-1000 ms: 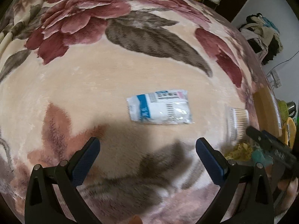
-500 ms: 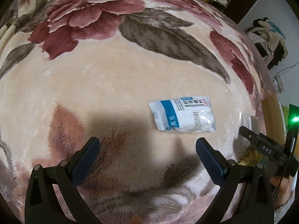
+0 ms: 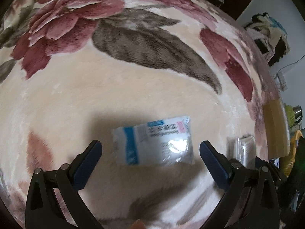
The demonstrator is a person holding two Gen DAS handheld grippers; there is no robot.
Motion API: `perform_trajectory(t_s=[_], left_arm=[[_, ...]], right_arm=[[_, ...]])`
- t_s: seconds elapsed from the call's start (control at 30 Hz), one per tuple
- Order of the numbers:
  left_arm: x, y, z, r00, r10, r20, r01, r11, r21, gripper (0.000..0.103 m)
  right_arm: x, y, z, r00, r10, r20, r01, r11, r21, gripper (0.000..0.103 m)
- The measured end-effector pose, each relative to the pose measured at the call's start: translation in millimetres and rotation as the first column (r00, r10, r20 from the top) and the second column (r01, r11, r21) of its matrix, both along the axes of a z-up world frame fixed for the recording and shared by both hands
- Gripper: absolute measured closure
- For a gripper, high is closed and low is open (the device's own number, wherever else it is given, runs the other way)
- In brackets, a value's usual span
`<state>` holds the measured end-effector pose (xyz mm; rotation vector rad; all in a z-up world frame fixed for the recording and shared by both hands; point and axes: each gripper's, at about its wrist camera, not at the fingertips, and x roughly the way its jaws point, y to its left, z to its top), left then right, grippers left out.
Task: Organize soft objects
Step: 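Close the left tool on the white gauze packet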
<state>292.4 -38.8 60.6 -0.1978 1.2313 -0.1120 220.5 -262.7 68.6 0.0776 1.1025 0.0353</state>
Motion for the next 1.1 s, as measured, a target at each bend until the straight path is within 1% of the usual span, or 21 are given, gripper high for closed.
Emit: perform_trajectory(t_s=[0.1,0.13,0.2,0.23,0.3,0.37,0.47,0.53,0.7,0.77,0.8,0.9,0.93,1.0,1.07,1.1], left_arm=[[8.4,-10.1,-8.3,1.0,-0.023,-0.013,0.024,0.999,0.036,0.001],[9.9,-12.6,-9.4,0.999,-0.035,-0.003,0.035,0.998,0.057,0.001],[11.3,-15.2,-8.3,0.996,-0.077,0.039,0.075,0.995,0.067,0.001],[12.3,-15.6,-7.5,0.994,-0.097,0.057,0.094,0.994,0.059,0.001],[16.0,-14.8,-6.4,0.985,-0.138,0.104,0.137,0.99,0.02,0.001],[19.0,-15.4,-7.1,0.98,-0.166,0.114,0.168,0.986,-0.015,0.001],[19.5,-18.2,-12.0,0.968,-0.239,0.079,0.246,0.965,-0.089,0.001],[14.2,-19.0,-12.0,0.957,-0.283,0.064,0.289,0.95,-0.117,0.001],[-16.9,-13.8,-6.7,0.927,-0.372,0.037,0.374,0.918,-0.134,0.001],[-23.6,-12.5,-3.6,0.925,-0.376,0.05,0.379,0.921,-0.092,0.002],[-24.4,-11.5,-1.9,0.929,-0.365,0.058,0.368,0.928,-0.053,0.002],[-19.6,-9.6,1.4,0.931,-0.356,0.08,0.358,0.934,-0.014,0.01],[-17.2,-10.2,1.6,0.93,-0.359,0.08,0.361,0.932,-0.012,0.013],[-12.7,-12.2,0.8,0.922,-0.38,0.073,0.381,0.925,0.004,0.014],[-8.2,-20.4,-4.8,0.905,-0.424,0.046,0.422,0.905,0.048,0.018],[-7.1,-25.8,-9.6,0.893,-0.45,0.018,0.448,0.891,0.078,0.019]], right_arm=[[-0.1,0.7,-1.6,1.0,0.003,-0.004,-0.003,1.0,0.008,0.028],[-0.6,0.6,-1.7,1.0,0.006,-0.002,-0.006,1.0,0.013,0.028],[-0.2,1.0,-2.1,1.0,0.013,-0.001,-0.013,1.0,0.017,0.027],[0.2,1.4,-2.2,1.0,0.017,-0.001,-0.017,1.0,0.019,0.027],[-0.2,0.4,-2.4,1.0,0.023,-0.001,-0.023,0.999,0.023,0.027],[-0.5,-0.7,-3.1,1.0,0.022,-0.003,-0.022,0.999,0.03,0.027],[0.0,-1.0,-3.5,1.0,0.017,-0.005,-0.017,0.999,0.034,0.027],[0.2,-0.9,-3.2,1.0,0.017,-0.006,-0.017,0.999,0.034,0.027],[-0.1,-1.1,-3.2,1.0,0.018,-0.005,-0.018,0.999,0.034,0.027],[-0.6,-1.4,-3.5,1.0,0.017,-0.003,-0.017,0.999,0.036,0.027],[-0.5,-1.1,-3.8,1.0,0.017,-0.003,-0.016,0.999,0.036,0.027],[-1.3,-1.4,-3.6,1.0,0.013,-0.003,-0.013,0.999,0.037,0.027],[-1.2,-1.5,-3.8,1.0,0.014,-0.004,-0.014,0.999,0.035,0.027],[-0.9,-1.1,-4.2,1.0,0.014,-0.007,-0.014,0.999,0.032,0.027],[0.0,-1.8,-4.6,1.0,0.016,-0.01,-0.016,0.999,0.029,0.027],[0.7,-1.7,-4.9,1.0,0.018,-0.011,-0.017,1.0,0.026,0.027]])
